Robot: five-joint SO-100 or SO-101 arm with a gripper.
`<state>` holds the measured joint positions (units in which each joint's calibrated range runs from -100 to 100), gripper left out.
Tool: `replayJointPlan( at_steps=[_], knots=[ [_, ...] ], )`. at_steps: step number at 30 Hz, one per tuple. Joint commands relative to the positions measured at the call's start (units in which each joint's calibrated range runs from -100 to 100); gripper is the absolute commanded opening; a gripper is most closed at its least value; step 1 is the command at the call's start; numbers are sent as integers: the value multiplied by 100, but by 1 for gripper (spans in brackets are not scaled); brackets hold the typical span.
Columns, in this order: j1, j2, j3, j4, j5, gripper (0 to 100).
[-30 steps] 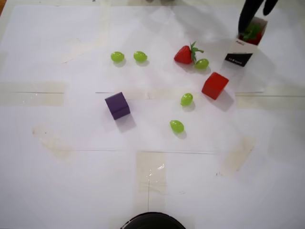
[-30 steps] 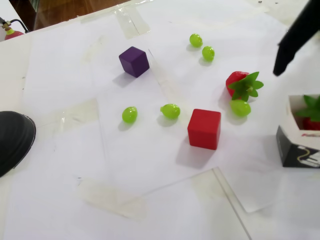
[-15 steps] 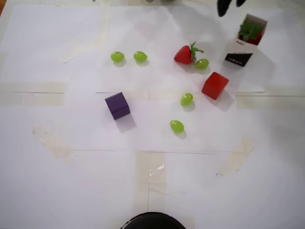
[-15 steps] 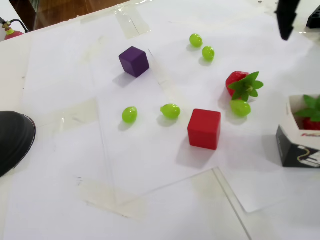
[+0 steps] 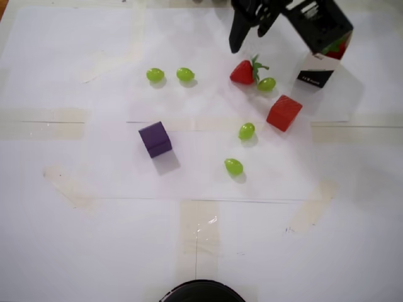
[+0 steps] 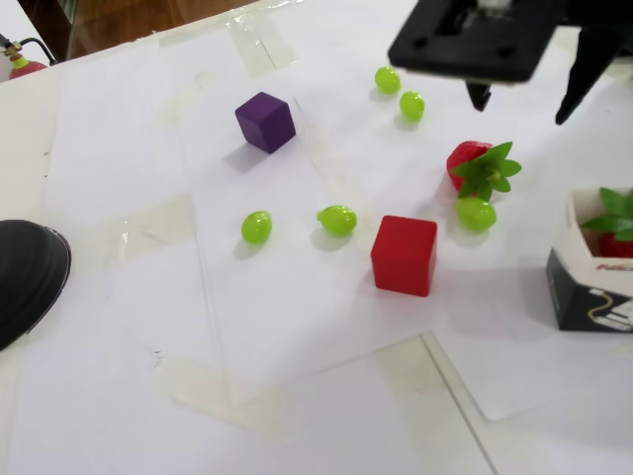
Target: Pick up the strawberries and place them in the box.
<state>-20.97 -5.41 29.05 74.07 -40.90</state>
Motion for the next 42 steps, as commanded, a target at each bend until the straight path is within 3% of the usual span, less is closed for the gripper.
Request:
replayJointPlan(
  at_steps=[1, 21, 42],
  knots=[
    [39, -302, 350, -798, 156, 25],
    [24, -225, 986, -2203, 532, 27],
    [186, -285, 1359, -2350, 63, 23]
  ],
)
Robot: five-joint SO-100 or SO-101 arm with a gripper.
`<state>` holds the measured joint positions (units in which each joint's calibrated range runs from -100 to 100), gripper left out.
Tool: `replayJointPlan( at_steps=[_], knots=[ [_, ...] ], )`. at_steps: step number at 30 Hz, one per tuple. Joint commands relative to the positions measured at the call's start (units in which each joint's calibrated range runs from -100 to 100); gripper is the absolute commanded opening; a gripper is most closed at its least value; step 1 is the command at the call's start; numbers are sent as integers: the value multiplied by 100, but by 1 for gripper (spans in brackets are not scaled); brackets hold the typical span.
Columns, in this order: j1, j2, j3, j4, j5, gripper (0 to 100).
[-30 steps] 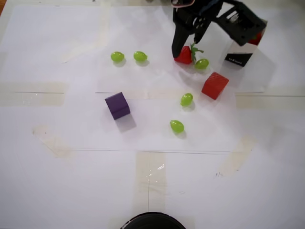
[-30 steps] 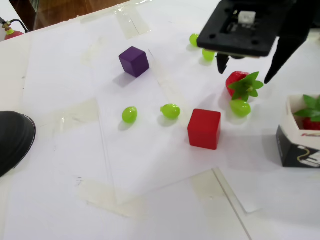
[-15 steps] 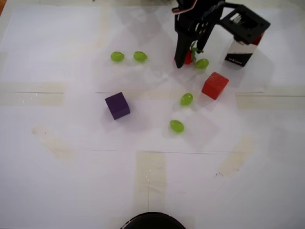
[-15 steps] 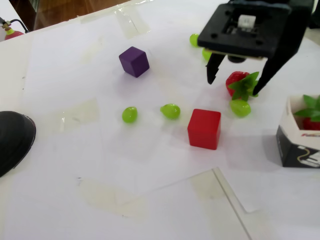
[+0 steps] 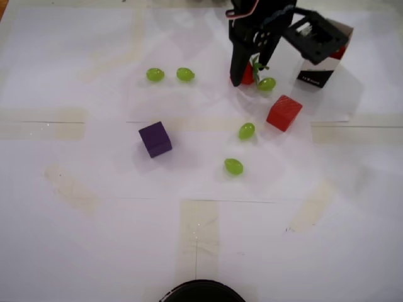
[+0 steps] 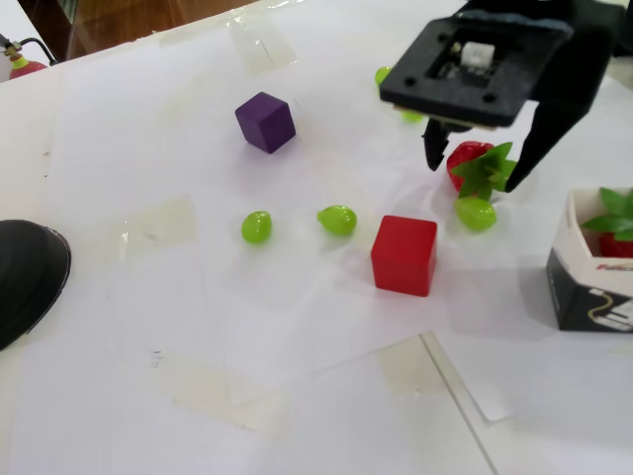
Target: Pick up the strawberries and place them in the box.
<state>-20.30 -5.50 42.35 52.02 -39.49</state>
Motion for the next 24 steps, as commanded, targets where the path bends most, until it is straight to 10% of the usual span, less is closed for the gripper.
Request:
replayJointPlan(
  at_steps=[1, 24],
  knots=[
    [133, -276, 65, -210, -103, 23],
    [258, -259, 437, -577, -83, 14]
  ],
)
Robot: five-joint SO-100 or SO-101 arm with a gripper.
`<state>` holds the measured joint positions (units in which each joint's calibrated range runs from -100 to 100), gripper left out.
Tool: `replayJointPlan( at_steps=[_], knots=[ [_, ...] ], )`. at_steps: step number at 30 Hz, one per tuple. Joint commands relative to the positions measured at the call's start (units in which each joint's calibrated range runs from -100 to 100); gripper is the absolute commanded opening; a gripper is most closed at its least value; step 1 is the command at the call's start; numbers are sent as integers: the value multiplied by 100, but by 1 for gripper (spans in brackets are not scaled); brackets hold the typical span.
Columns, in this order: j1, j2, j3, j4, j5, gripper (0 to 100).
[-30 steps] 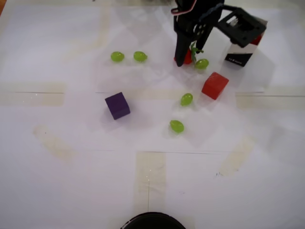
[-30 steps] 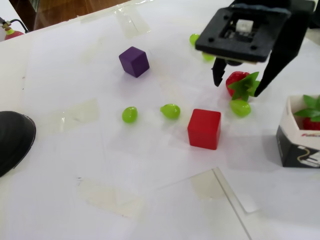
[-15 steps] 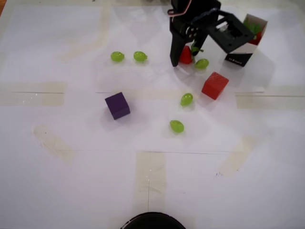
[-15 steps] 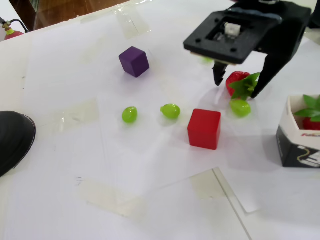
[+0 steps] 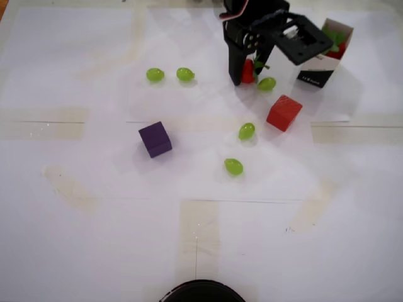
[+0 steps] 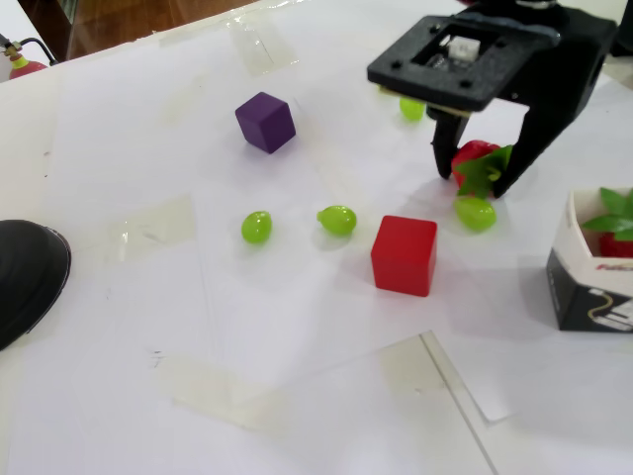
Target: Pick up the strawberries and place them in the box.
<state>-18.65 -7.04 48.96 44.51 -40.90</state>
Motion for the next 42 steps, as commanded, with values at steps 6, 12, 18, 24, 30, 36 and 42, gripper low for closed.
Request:
replayJointPlan(
  at_steps=[6, 12, 18, 24, 30, 36, 42],
  knots=[
    [137, -104, -760, 909, 190, 14],
    [152, -138, -1360, 1448, 391, 13],
    [123, -181, -2260, 2298, 571, 14],
    [-54, -233, -3414, 3327, 664, 14],
    [-510, -276, -4014, 3638, 469, 14],
    [-1032, -285, -4223, 3540, 161, 14],
    [-1473, -276, -4241, 3286, -68, 14]
  ],
)
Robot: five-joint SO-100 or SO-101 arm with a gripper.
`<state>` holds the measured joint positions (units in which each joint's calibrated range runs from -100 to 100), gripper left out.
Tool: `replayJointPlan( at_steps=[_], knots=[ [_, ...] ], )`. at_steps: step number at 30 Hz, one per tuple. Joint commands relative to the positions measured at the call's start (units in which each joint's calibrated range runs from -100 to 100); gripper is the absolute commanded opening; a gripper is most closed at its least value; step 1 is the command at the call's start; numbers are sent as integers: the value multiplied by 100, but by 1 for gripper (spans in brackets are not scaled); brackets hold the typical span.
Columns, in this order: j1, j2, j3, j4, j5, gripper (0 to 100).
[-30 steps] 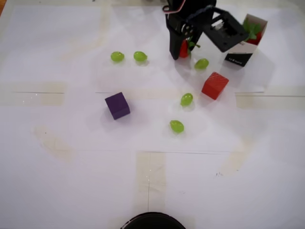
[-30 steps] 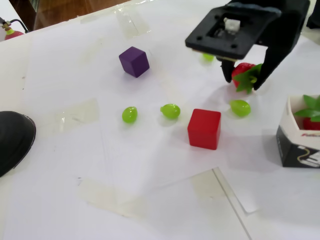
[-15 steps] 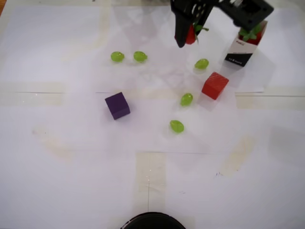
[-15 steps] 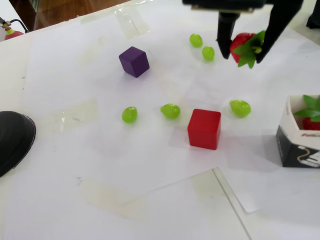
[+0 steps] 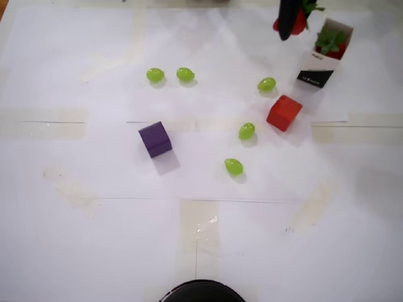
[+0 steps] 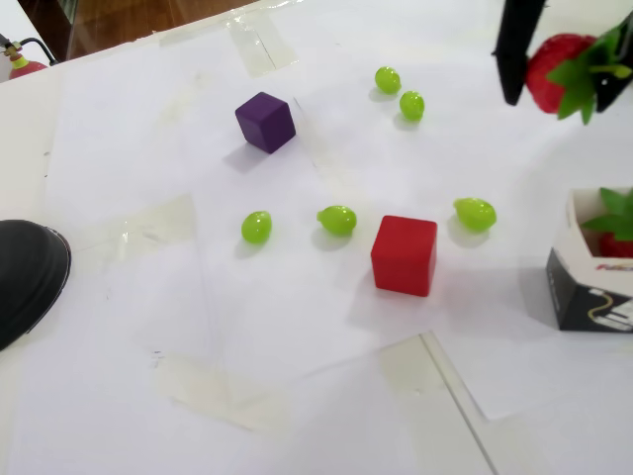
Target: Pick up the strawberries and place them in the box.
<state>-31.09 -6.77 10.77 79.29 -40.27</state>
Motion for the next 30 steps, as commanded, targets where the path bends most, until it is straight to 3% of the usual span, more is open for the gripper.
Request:
replayJointPlan(
  at_steps=[1, 30],
  knots=[
    [-296, -286, -422, -233, -171, 14],
    [-1075, 333, 69, -1115, -567, 14]
  ],
)
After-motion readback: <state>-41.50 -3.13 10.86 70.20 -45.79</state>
